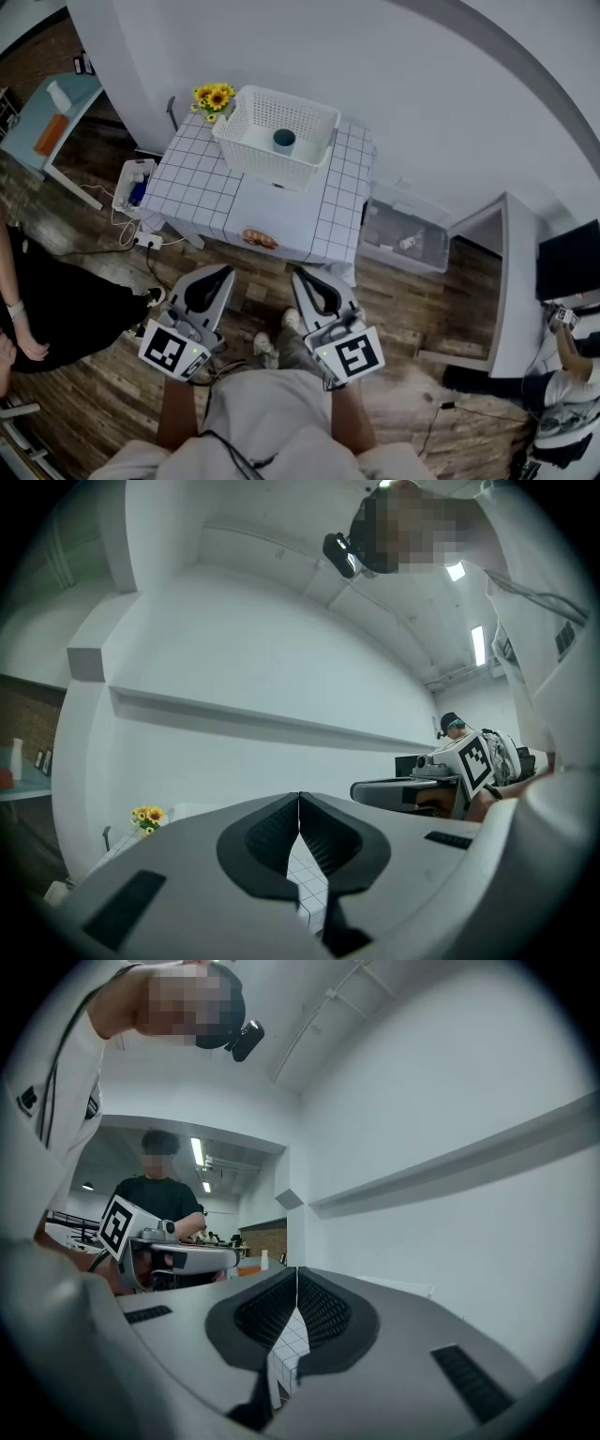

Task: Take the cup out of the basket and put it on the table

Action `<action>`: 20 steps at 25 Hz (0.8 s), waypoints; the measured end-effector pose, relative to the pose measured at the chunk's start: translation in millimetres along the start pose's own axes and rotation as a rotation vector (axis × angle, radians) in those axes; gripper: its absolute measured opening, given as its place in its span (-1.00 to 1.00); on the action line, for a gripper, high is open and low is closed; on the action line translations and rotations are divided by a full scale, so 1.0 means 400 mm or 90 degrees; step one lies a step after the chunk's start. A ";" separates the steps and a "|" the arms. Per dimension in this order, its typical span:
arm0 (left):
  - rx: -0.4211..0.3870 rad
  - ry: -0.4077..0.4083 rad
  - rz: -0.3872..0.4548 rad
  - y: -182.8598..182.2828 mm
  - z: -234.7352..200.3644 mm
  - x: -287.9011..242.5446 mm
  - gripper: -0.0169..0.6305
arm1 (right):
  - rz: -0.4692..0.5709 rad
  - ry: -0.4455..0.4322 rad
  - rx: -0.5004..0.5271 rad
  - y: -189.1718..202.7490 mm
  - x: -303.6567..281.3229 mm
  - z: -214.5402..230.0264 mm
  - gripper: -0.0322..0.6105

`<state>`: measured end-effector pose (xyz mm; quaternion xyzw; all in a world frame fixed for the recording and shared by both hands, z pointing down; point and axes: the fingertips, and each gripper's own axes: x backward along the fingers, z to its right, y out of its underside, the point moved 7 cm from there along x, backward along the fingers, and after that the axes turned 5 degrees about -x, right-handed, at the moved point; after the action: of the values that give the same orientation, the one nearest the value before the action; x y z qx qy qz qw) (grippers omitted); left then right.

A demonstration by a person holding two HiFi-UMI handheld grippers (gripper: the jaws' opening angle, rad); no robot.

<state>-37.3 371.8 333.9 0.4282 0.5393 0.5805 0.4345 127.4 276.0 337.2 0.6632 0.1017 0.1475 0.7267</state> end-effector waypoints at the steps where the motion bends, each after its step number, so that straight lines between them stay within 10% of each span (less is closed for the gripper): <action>1: 0.000 -0.002 -0.002 0.003 -0.009 -0.013 -0.91 | 0.000 -0.001 0.000 0.000 -0.010 0.013 -0.87; 20: 0.006 -0.070 -0.027 0.039 -0.184 -0.317 -0.91 | -0.010 -0.063 -0.008 -0.016 -0.240 0.327 -0.87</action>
<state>-76.5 230.0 342.1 0.4498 0.5265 0.5442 0.4736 83.0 119.9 339.2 0.6645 0.0697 0.1096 0.7359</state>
